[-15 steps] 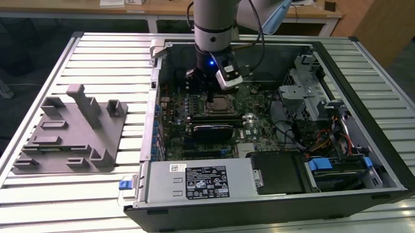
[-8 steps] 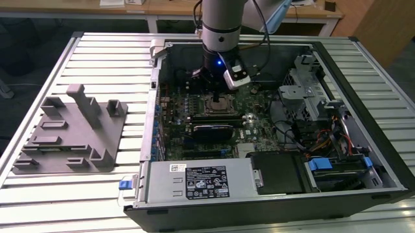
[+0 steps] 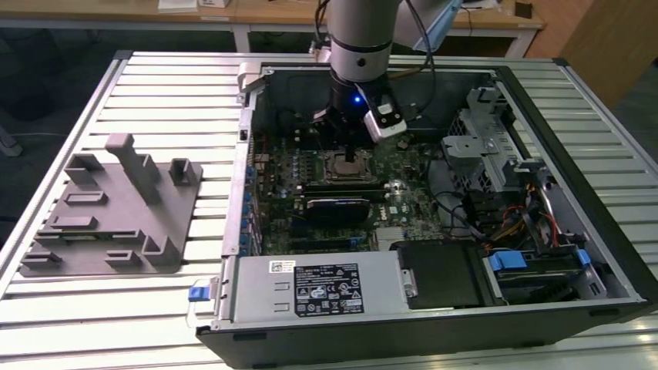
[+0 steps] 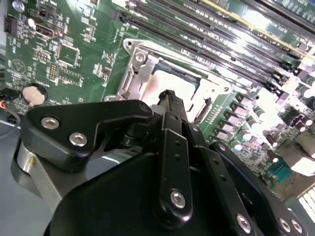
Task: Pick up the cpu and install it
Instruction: 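Close the cpu cover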
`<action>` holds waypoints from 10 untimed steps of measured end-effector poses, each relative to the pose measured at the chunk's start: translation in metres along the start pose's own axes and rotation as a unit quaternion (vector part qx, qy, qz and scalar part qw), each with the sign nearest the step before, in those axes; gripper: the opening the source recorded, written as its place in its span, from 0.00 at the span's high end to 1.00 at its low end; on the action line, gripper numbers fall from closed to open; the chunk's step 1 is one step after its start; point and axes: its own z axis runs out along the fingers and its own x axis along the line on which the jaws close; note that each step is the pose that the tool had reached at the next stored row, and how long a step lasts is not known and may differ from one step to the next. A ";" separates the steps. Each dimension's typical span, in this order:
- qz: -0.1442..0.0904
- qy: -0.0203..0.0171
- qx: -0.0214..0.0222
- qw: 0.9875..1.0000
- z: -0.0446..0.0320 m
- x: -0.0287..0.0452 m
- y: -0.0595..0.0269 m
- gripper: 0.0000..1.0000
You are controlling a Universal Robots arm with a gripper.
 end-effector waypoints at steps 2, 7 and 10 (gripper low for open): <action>0.000 0.000 0.000 1.000 -0.0001 -0.0001 0.0003 0.89; 0.000 0.000 0.000 1.000 -0.0059 -0.0003 0.0006 0.89; 0.000 0.000 0.000 1.000 -0.0114 -0.0004 0.0007 0.89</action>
